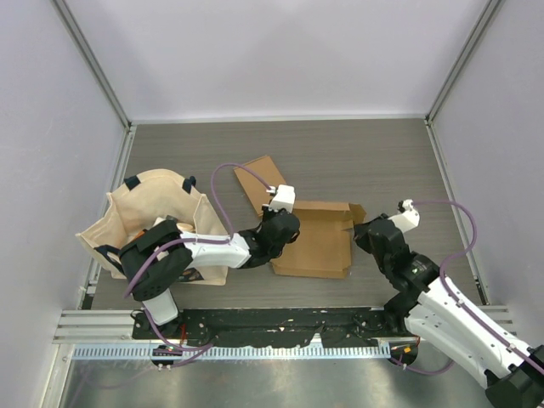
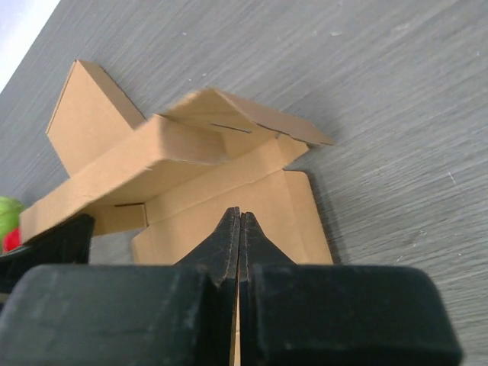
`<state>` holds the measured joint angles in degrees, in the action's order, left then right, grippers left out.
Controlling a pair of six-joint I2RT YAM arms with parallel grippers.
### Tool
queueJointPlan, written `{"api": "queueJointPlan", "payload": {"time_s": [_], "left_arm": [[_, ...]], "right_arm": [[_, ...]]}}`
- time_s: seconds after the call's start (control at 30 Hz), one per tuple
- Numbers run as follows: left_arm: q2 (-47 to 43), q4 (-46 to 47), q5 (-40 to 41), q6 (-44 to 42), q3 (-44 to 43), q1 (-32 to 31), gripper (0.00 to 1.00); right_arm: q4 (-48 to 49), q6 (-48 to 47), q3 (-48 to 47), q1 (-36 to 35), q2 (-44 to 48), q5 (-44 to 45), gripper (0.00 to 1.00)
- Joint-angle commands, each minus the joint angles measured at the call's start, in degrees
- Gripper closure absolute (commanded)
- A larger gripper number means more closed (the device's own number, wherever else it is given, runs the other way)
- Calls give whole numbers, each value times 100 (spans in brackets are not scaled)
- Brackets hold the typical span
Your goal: Fold the paper box
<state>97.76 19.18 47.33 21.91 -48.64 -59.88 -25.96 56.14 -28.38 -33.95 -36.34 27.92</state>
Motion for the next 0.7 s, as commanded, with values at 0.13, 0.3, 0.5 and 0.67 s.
{"api": "queueJointPlan", "payload": {"time_s": [0.13, 0.3, 0.5, 0.67], "left_arm": [[16, -433, 259, 375, -207, 29, 100], [-37, -468, 259, 419, -111, 29, 100], [-72, -520, 171, 437, -128, 29, 100], [-46, -494, 171, 472, -58, 29, 100]], "right_arm": [[2094, 600, 1142, 108, -512, 723, 99], [3438, 538, 1344, 546, -1217, 487, 99], [3853, 337, 1502, 891, -1640, 99, 99], [3764, -41, 1625, 917, -1560, 354, 99]]}}
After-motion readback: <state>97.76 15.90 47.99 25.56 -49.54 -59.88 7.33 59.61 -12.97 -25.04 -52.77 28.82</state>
